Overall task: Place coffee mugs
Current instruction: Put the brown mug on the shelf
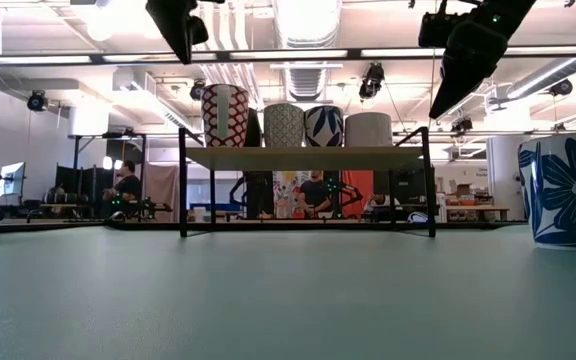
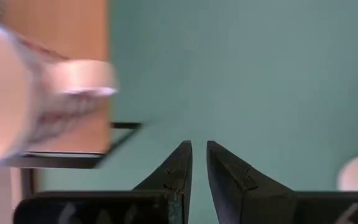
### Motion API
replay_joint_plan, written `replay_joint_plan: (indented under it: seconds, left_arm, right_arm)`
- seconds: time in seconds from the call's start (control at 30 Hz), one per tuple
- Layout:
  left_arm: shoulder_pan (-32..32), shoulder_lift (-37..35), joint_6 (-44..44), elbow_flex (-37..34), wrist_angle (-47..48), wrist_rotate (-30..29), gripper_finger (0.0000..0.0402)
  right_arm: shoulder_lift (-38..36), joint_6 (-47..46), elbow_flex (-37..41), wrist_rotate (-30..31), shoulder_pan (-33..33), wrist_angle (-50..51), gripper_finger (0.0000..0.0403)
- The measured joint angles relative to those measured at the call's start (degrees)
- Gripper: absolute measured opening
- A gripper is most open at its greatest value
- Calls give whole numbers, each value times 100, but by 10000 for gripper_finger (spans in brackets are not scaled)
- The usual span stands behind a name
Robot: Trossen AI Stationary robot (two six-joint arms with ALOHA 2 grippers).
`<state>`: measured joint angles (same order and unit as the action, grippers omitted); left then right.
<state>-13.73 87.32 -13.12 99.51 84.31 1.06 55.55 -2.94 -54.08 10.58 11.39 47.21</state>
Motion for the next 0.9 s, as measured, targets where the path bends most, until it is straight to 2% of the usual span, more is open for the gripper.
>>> replay_joint_plan:
  seconds: [0.23, 0.43, 0.57, 0.7, 0.9]
  left_arm:
    - [1254, -14, 1810, -634, -48, -21, 31]
    - [2212, -10, 3087, -1301, -862, -55, 31]
    - [2761, -10, 4426, -1542, -1358, -135, 34]
    - [3187, -10, 5927, -1801, -1380, -257, 58]
    - [3999, -10, 6270, -2144, -1383, 100, 97]
  right_arm:
    - [0, 0, 0, -1, 1, -1, 63]
    - [0, 0, 0, 1, 1, -1, 63]
    - [-1, 0, 0, 0, 0, 0, 63]
    - [0, 0, 0, 1, 1, 0, 63]
    - [-2, 0, 0, -1, 1, -1, 63]
